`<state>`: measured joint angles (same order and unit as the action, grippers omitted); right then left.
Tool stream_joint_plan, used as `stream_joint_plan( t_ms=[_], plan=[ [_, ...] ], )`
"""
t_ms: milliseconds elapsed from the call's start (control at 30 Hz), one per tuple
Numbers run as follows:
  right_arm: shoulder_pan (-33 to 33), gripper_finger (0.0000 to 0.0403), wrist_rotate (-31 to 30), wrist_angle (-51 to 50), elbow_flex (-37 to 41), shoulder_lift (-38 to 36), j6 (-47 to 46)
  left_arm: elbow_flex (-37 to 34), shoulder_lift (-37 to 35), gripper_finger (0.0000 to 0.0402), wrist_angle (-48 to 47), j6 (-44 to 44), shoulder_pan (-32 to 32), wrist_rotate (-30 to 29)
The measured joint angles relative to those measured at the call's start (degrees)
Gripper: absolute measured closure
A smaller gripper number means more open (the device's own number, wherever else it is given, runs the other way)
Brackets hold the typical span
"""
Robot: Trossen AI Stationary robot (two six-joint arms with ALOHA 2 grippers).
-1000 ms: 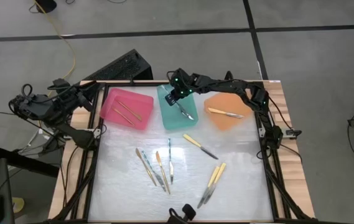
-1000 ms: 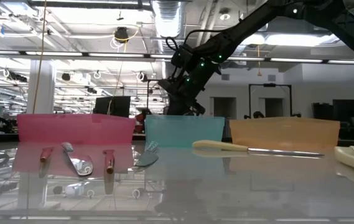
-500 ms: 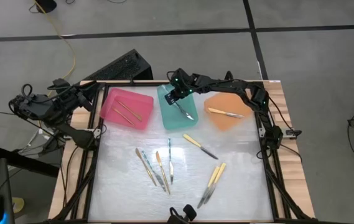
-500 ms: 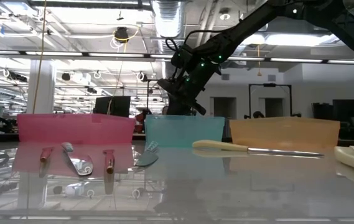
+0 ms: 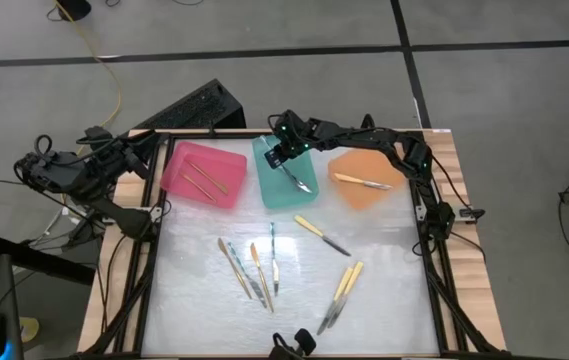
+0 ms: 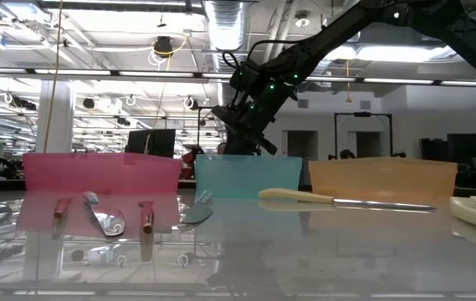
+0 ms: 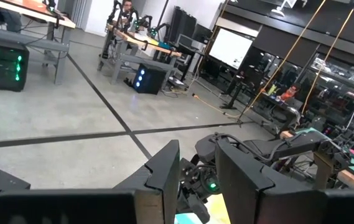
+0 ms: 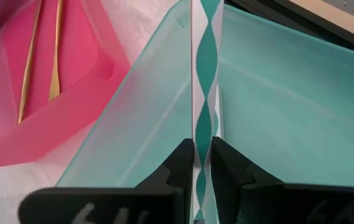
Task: Sort silverware by color (type)
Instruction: Put the white and blue knife into the green bin, then put the yellow knife into the orange bin
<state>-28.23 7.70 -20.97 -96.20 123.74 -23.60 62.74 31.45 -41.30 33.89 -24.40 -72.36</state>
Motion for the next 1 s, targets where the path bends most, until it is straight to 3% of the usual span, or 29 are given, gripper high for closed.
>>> stream_joint_plan(
  t_ms=[333,700,1000],
  plan=[
    [-0.2,0.0332,1.23,-0.09,-0.02,0.0,-0.06,0.0,0.0,0.0312,0.0,0.02,0.02,0.0],
    [-0.96,0.0246,3.2,-0.67,-0.07,0.0,-1.46,0.0,-0.01,0.0312,0.0,0.0,0.01,-0.02],
    [-1.21,0.0233,7.8,-5.35,-7.93,0.02,0.3,0.0,-0.01,0.0312,-0.02,0.0,0.0,-0.02]
  ],
)
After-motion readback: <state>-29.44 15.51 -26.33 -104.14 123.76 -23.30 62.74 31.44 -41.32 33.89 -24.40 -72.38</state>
